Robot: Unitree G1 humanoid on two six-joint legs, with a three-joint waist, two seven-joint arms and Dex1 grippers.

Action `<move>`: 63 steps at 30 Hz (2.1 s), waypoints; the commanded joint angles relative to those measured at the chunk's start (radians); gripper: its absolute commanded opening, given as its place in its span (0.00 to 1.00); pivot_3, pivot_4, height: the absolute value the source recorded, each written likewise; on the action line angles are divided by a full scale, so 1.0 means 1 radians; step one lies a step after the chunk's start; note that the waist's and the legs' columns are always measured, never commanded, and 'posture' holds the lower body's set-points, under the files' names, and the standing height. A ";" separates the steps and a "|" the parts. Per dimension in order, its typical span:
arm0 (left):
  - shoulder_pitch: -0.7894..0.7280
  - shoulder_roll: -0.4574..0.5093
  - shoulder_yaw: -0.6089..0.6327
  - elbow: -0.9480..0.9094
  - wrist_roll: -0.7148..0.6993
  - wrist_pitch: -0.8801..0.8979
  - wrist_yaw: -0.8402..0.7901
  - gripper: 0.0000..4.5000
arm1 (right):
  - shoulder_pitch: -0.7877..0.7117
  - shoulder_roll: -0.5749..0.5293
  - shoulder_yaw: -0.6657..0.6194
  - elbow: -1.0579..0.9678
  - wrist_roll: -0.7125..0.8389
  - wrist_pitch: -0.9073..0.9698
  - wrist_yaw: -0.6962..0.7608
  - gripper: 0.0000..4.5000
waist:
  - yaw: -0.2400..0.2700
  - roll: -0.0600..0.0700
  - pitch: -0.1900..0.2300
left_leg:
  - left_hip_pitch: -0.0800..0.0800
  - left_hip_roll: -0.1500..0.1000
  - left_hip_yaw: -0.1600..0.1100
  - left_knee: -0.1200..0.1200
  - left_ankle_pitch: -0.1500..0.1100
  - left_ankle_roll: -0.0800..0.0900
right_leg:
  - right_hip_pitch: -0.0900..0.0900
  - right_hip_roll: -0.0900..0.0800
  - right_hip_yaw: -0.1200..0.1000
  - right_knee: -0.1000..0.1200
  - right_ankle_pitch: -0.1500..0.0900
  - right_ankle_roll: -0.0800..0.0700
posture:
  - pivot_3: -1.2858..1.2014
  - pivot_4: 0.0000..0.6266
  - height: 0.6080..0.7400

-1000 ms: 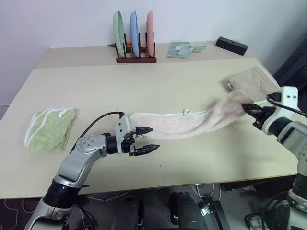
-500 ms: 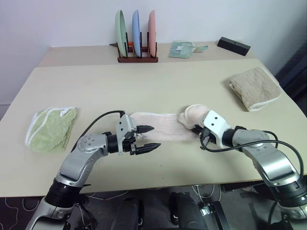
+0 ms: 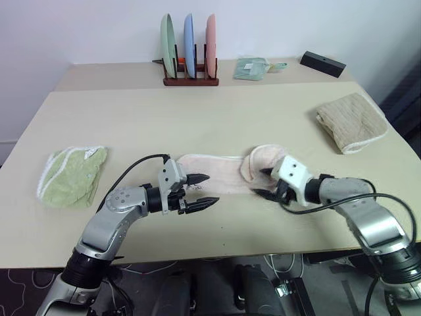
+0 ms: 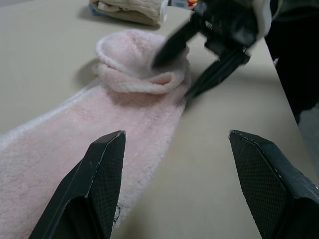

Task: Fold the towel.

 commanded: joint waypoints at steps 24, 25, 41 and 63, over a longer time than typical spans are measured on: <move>0.282 -0.136 0.224 -0.363 -0.323 0.427 0.448 1.00 | -0.110 0.213 0.043 0.493 -0.114 -0.259 -0.085 0.29 | 0.001 -0.001 -0.001 | 0.003 -0.001 -0.001 0.000 0.000 -0.001 | 0.003 -0.001 0.000 0.001 -0.001 -0.002 | 0.52 0.24 1.00; 0.284 -0.135 0.225 -0.364 -0.322 0.428 0.457 1.00 | -0.110 0.220 0.035 0.494 -0.106 -0.261 -0.084 0.40 | 0.001 -0.001 -0.001 | 0.005 -0.001 -0.001 0.000 0.000 -0.001 | 0.005 -0.001 0.000 0.001 -0.002 -0.003 | 0.52 0.24 1.00; 0.258 -0.417 0.440 -0.220 -0.816 0.610 1.040 1.00 | -0.154 0.130 -0.123 0.137 0.105 -0.159 -0.001 0.82 | 0.003 -0.002 0.000 | 0.014 0.000 -0.003 -0.002 0.000 0.000 | 0.013 -0.002 0.000 0.000 -0.002 -0.003 | 0.52 0.24 1.00; 0.167 -0.349 0.419 -0.108 -0.796 0.447 1.075 0.02 | 0.010 0.086 -0.089 0.052 0.091 -0.152 0.043 0.83 | 0.003 -0.003 0.000 | 0.013 -0.001 -0.002 -0.002 0.000 0.000 | 0.014 -0.002 -0.001 -0.003 -0.003 -0.005 | 0.52 0.24 1.00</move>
